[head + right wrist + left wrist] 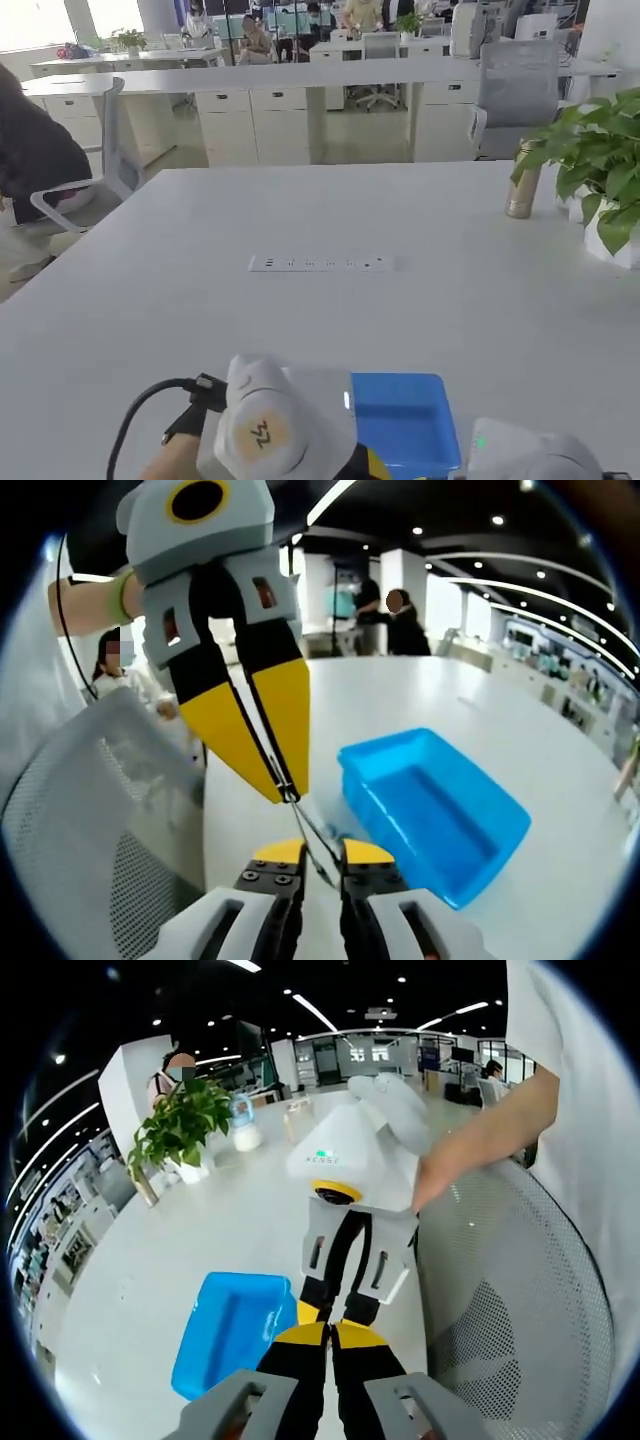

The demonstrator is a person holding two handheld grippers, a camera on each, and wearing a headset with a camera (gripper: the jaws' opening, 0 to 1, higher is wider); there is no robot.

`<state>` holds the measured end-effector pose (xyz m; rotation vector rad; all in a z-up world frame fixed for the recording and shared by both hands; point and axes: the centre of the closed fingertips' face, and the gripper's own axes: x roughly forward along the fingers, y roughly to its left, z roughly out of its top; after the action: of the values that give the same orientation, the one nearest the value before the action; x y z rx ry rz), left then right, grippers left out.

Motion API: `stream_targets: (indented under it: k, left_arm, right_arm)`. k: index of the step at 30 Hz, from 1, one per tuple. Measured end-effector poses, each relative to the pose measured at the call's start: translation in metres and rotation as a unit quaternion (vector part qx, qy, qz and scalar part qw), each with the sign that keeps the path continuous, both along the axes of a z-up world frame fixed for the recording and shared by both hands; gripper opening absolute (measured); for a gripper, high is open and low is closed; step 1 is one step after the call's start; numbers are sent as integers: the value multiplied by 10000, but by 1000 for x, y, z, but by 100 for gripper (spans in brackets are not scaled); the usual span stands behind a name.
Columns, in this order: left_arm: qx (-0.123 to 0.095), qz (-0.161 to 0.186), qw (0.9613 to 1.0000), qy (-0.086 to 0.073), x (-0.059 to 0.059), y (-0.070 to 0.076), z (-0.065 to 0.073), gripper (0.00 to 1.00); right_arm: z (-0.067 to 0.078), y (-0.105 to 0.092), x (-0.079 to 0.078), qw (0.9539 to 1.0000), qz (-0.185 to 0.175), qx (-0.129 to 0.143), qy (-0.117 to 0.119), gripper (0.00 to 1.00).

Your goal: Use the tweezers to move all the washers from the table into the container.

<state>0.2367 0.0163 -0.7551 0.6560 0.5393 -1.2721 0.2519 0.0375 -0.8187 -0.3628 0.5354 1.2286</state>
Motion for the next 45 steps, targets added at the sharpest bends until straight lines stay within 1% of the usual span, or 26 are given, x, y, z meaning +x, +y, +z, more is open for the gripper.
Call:
stream_targets:
  k: [6,8,10,14,17,21,22,23,24,25,26,28,30,31,32,33,34,35,36,37,39,40,41,42,44,45]
  left_arm:
    - [27,-27,10000,30,2,-2,-3,0]
    - [1,52,9999,89,3,-3,-3,0]
    - [29,72,9999,127,4,-3,-5,0]
    - [-41,125,9997,225,5,-6,-4,0]
    - [-51,188,9991,384,7,-6,-3,0]
    - [50,234,9975,663,7,-5,-4,0]
    - [83,222,9978,618,9,-5,-4,0]
    - [128,188,9979,611,10,-5,-5,0]
    - [179,166,9977,636,10,-5,-6,0]
    - [197,152,9976,652,10,-4,-6,0]
    - [212,137,9975,654,11,-5,-7,0]
    - [237,123,9974,662,10,-4,-8,0]
    - [271,122,9974,660,10,-3,-9,0]
    - [279,114,9976,617,10,-3,-9,0]
    - [272,117,9977,614,10,-4,-9,0]
    - [223,141,9978,615,10,-5,-9,0]
    - [184,156,9979,594,10,-6,-9,0]
    - [212,191,9981,543,11,-5,-11,0]
    - [236,225,9981,532,12,-5,-12,0]
    - [240,270,9980,513,13,-4,-12,0]
    - [160,343,9981,494,15,-4,-9,0]
    - [89,400,9979,500,15,-4,-6,0]
    - [-42,513,9976,463,18,-4,-2,0]
    - [-112,571,9973,444,19,-3,1,1]
    - [-325,786,9953,465,20,1,7,2]
    - [-460,935,9932,518,20,3,10,4]
  right_arm:
    - [-3,-1,1,10000,28,-7,66,9]
    - [-4,-1,0,9999,17,1,100,9]
    - [-5,-2,0,9999,39,-38,121,9]
    - [-5,-2,-1,9999,6,-29,167,9]
    - [-6,-2,-1,9998,-14,-16,220,9]
    - [-7,-1,-1,9993,83,-89,356,11]
    - [-8,-1,0,9992,135,-155,350,11]
    - [-7,-1,1,9989,333,-304,126,11]
    - [-8,-2,0,9983,405,-419,93,10]
    - [-8,-2,-1,9977,469,-475,71,10]
    - [-7,-1,-2,9977,487,-461,103,11]
    - [-2,0,-1,9977,525,-419,95,10]
    - [5,2,-2,9982,534,-244,152,10]
    - [7,4,-2,9983,520,-187,182,9]
    - [6,4,-1,9984,481,-215,208,9]
    - [2,2,-1,9982,480,-311,198,6]
    - [0,1,2,9981,472,-349,171,6]
    - [0,1,2,9984,400,-278,287,5]
    - [0,1,3,9987,280,-181,379,5]
    - [0,1,4,9988,256,-156,388,5]
    - [0,1,2,9987,161,-88,479,5]
    - [0,0,5,9987,124,-68,499,5]
    - [0,-2,7,9987,61,-52,503,4]
    - [0,-3,8,9987,19,-54,502,4]
    - [0,-7,11,9986,-86,-63,525,3]
    - [0,-9,12,9982,-149,-44,582,3]
